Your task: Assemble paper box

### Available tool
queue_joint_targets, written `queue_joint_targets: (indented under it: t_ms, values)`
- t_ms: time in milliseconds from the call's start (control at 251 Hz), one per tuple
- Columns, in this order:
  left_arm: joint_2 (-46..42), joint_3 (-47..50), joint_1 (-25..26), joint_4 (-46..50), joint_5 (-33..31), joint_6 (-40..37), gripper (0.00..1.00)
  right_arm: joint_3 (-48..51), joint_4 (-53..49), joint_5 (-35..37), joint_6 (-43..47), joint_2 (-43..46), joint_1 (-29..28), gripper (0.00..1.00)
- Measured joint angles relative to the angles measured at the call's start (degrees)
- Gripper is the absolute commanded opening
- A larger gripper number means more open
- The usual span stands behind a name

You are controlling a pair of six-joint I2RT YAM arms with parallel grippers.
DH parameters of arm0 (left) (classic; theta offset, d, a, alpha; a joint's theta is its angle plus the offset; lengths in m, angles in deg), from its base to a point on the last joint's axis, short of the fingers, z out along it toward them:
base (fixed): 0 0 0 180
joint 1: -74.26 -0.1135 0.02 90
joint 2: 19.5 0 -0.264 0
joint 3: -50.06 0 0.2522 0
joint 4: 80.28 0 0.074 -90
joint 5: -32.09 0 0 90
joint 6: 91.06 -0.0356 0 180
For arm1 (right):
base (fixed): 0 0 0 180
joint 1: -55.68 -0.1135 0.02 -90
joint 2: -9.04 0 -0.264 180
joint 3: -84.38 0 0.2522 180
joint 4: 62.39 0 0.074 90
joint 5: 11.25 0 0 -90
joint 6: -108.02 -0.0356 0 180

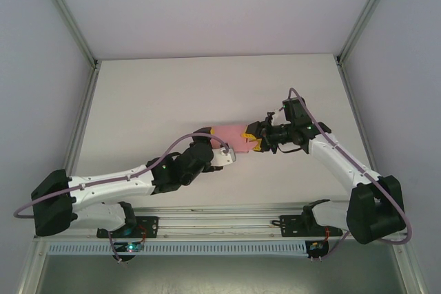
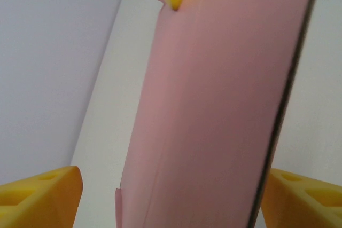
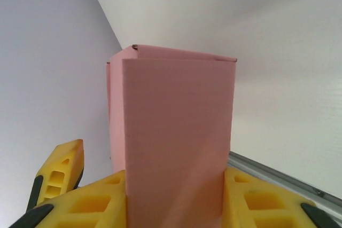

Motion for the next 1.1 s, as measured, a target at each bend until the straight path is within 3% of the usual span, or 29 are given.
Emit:
queue_joint_targets:
  t_ms: [72,184,415,475,583,666,922,1102]
  values:
    - [-0.2,0.02,0.0,0.02,-0.13,-0.04,0.69,0.02,0.24,-0.46,-0.74,0.0,0.0,0.35]
    - [-0.2,0.04,0.07,0.02,-0.13,-0.76,0.66,0.07,0.92,-1.03,-1.68,0.0,0.0,0.36]
    - [-0.2,0.07,0.07,0.33,0.17,-1.88,0.41,0.79,3.45,-2.19,-3.72,0.0,0.0,0.39]
    - [-0.2,0.13,0.09,0.79,0.33,-2.62,0.4,0.81,3.48,-2.19,-4.04,0.0,0.0,0.4]
    - [-0.22,0.13,0.33,0.92,0.55,-2.78,0.41,0.96,3.48,-2.25,-4.52,0.07,-0.02,0.57]
    - [-0.24,0.13,0.33,0.63,0.68,-2.38,0.4,0.98,3.28,-2.62,-3.76,0.52,-0.15,0.98]
    - [-0.61,-0.52,-0.11,3.23,3.8,0.74,0.36,0.98,2.69,-0.81,4.11,1.57,2.8,0.99]
    - [-0.59,-3.39,-1.92,10.49,9.25,4.92,0.36,-0.48,-1.07,15.23,15.76,9.46,4.37,0.98]
